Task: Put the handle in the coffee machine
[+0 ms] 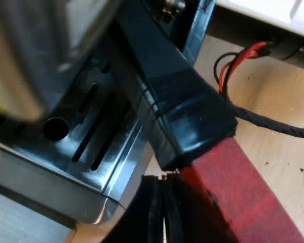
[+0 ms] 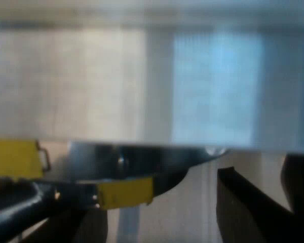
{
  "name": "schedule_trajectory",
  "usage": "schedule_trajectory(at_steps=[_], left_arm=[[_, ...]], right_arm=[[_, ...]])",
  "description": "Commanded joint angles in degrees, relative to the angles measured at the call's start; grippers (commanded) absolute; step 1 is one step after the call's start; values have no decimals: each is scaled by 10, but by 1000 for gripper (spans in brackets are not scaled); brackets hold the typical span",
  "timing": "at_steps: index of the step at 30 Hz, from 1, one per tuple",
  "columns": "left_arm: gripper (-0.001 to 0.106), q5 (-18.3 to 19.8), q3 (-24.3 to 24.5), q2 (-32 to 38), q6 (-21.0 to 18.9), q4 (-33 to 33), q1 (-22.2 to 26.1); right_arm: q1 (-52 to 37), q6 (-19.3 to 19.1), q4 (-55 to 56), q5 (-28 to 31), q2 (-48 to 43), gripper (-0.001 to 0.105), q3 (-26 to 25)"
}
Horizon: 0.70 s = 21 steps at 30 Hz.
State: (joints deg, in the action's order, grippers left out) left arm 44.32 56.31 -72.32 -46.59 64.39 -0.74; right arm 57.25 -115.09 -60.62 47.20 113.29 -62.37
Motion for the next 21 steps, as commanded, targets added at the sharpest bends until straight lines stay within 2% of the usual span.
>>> schedule_trajectory(at_steps=[1, 6, 10, 12, 16, 21], left_arm=[[1, 87, 0, 4, -12, 54, -35], [1, 127, 0, 4, -26, 54, -42], [1, 123, 0, 4, -26, 55, -42], [1, 123, 0, 4, -24, 59, -42], [1, 123, 0, 4, -24, 60, -42], [1, 124, 0, 4, -24, 60, -42]], right_arm=[[3, -8, -35, -40, -10, 54, -16], [5, -8, -33, -9, -10, 54, -16], [17, -7, 11, 17, -25, 54, -2], [20, 5, 33, 28, -36, 54, 7], [21, 22, 69, 27, -66, 54, 47], [21, 24, 75, 27, -98, 54, 95]])
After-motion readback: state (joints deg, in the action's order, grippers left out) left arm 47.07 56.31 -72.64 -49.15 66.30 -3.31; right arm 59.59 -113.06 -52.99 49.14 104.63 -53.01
